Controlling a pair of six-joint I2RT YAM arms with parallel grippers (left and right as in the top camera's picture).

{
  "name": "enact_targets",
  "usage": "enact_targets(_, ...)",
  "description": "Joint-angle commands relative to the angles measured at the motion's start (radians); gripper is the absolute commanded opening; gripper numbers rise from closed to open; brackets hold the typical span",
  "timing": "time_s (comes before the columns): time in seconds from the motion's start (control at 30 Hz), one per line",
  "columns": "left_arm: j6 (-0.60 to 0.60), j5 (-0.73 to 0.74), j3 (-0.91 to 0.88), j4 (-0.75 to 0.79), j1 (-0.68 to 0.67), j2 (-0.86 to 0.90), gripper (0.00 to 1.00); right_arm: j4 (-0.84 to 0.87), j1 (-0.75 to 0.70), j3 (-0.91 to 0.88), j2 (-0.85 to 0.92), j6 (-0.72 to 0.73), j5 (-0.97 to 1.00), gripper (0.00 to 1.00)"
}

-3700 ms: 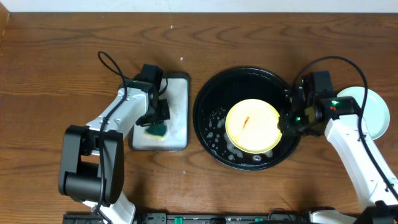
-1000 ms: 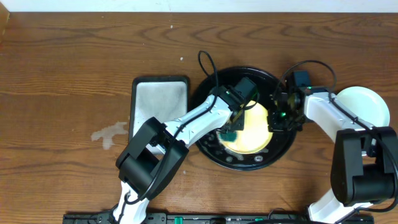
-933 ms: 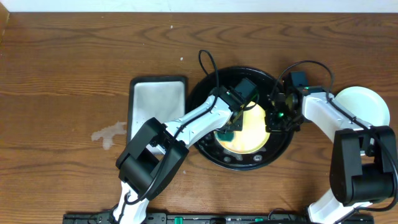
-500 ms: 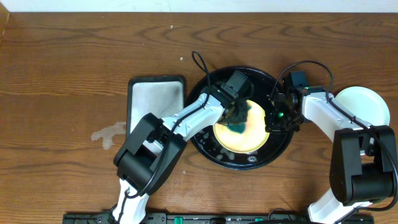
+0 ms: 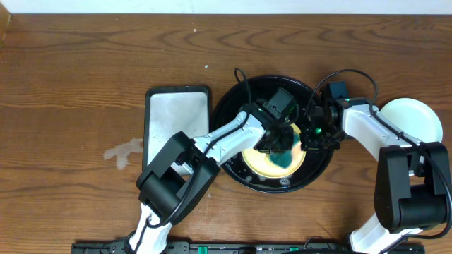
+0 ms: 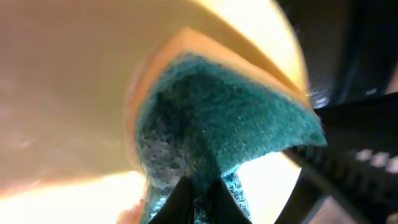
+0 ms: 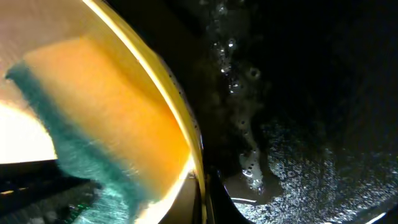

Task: Clean dirty plates on tray and stack at the side
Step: 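Scrub the yellow plate with the sponge while right gripper holds it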

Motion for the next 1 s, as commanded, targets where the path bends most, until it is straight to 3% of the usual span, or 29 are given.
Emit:
enact_targets(0.0,0.028,-0.314,-0.05,-0.169,-0.001,0.041,0.08,-0.003,0.0,-0.014,0.021,-0.03,0.069,0.01)
enact_targets(0.1,0.028,-0.546,-0.032,-0.262,0.011,0.041,0.07,-0.003,0.0,-0.014,0.021,-0.03,0.069,0.01)
enact_targets(0.23,0.029,-0.734,0.022,-0.357,0.018,0.041,0.07,-0.003,0.0,-0.014,0.021,-0.03,0.069,0.01)
enact_targets(0.43,0.054,-0.795,0.063,-0.343,0.018,0.041,0.08,-0.003,0.0,-0.014,0.021,-0.03,0.069,0.01)
enact_targets(0.57,0.054,-0.645,0.062,-0.257,0.018,0.042,0.07,-0.003,0.0,-0.014,0.021,-0.03,0.069,0.01)
enact_targets(0.77,0.05,-0.195,0.062,-0.048,0.018,0.042,0.08,-0.008,0.0,-0.014,0.021,-0.03,0.069,0.01)
enact_targets(0.97,0.012,-0.034,0.062,0.034,0.011,0.042,0.08,-0.015,0.0,-0.014,0.021,-0.03,0.069,0.01)
